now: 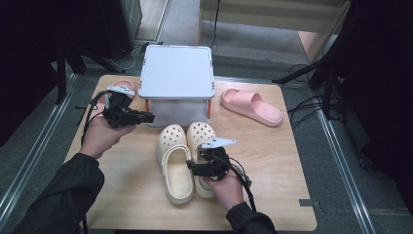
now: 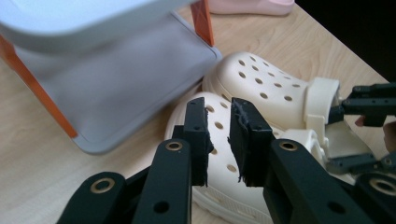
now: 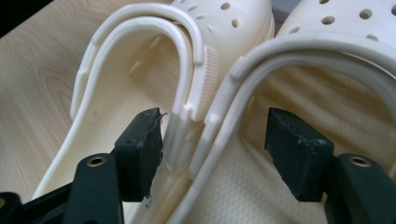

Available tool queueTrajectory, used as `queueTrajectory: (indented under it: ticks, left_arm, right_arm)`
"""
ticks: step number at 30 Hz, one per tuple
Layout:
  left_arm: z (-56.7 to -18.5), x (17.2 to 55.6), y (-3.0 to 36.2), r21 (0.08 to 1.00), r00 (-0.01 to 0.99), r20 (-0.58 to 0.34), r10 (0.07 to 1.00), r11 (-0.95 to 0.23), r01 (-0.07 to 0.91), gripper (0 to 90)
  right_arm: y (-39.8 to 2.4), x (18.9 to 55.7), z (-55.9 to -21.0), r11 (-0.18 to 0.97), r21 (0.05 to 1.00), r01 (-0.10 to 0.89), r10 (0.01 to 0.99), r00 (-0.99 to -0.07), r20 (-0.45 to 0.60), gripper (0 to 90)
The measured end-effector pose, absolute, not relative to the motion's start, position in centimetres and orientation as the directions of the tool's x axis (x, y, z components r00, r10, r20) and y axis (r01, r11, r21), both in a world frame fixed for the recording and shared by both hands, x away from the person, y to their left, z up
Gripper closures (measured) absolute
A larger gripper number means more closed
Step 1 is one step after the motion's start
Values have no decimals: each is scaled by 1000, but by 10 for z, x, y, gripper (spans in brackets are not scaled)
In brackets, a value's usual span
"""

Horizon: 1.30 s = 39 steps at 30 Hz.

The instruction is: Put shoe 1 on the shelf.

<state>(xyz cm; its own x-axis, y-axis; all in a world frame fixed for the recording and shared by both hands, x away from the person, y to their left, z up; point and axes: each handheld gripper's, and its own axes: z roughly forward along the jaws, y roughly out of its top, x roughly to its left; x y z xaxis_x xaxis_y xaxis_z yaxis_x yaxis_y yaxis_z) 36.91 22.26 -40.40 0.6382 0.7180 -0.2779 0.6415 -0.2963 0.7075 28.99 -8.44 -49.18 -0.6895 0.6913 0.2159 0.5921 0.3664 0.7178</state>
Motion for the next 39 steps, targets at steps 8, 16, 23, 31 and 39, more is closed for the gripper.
queueTrajectory:
  ticks: [8, 16, 23, 31, 39]
  left_arm:
    - [-375, 391, 220, 718, 649, -211, 731, -335, 610, 798]
    - [-356, 421, 224, 720, 641, -153, 752, -360, 594, 805]
    - [-365, 436, 229, 705, 619, -154, 770, -353, 615, 831]
    - [-375, 437, 234, 704, 616, -174, 769, -340, 623, 850]
    - [-374, 436, 231, 701, 605, -152, 782, -346, 623, 889]
  right_arm:
    - [-73, 294, -495, 373, 706, 602, 699, -683, 212, 382]
    - [-58, 297, -499, 404, 679, 613, 734, -660, 160, 417]
    - [-57, 301, -502, 374, 675, 636, 748, -637, 186, 468]
    - [-58, 301, -502, 368, 673, 641, 753, -630, 188, 512]
    - [-62, 300, -499, 350, 678, 647, 769, -612, 187, 644]
